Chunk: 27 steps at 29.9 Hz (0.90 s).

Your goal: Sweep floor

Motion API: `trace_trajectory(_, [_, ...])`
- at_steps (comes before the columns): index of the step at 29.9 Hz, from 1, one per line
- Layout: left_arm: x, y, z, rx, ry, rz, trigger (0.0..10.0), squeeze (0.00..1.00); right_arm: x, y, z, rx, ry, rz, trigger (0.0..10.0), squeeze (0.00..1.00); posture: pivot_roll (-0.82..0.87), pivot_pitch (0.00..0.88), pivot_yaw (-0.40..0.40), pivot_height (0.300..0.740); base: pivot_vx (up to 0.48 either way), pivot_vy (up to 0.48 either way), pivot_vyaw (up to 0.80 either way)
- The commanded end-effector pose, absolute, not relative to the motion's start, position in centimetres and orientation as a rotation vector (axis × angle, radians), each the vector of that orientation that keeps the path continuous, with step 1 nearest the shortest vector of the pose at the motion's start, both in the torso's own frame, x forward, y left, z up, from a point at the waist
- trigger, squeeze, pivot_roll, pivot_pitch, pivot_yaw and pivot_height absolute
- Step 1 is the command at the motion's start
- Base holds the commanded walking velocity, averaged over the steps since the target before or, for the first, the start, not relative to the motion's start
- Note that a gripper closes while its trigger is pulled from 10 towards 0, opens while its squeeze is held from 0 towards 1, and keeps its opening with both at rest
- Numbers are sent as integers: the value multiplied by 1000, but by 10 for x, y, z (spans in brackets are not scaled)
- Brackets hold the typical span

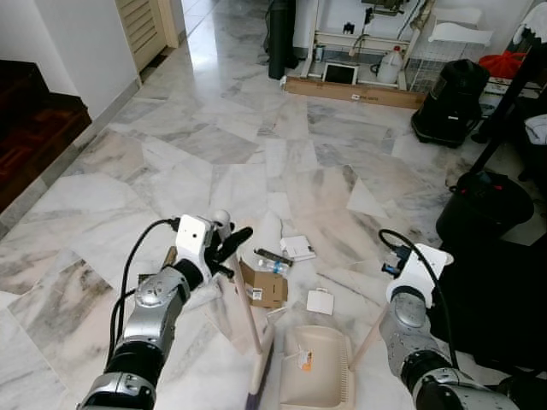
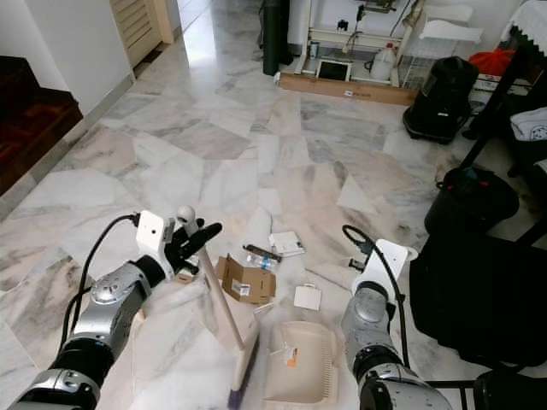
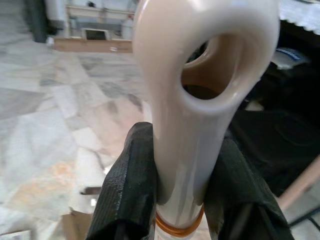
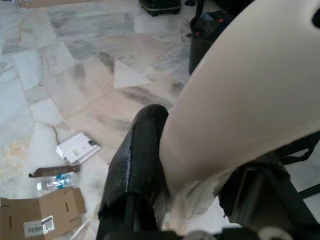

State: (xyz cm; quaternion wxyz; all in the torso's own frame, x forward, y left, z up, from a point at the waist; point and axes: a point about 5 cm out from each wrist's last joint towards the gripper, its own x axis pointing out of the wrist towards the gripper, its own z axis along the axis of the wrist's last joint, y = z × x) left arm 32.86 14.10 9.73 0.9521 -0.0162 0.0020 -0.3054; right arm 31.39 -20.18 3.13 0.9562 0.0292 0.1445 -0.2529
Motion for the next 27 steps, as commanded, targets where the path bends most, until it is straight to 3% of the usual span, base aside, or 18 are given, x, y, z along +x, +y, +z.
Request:
trace_trajectory(1, [329, 138, 104, -40, -22, -654, 10000, 0, 307, -198, 20, 53, 360, -503, 10000, 0, 40, 65, -32, 740, 0, 0, 0])
trace_trajectory(21, [323, 123, 135, -98, -94, -794, 10000, 0, 307, -195, 20, 56, 365, -493, 10000, 0, 62, 76, -37, 740, 0, 0, 0])
trace_trajectory(27, [326, 129, 149, -68, -165, -719, 10000, 0, 308, -194, 19, 58, 367, -491, 10000, 0, 63, 78, -36, 740, 0, 0, 0])
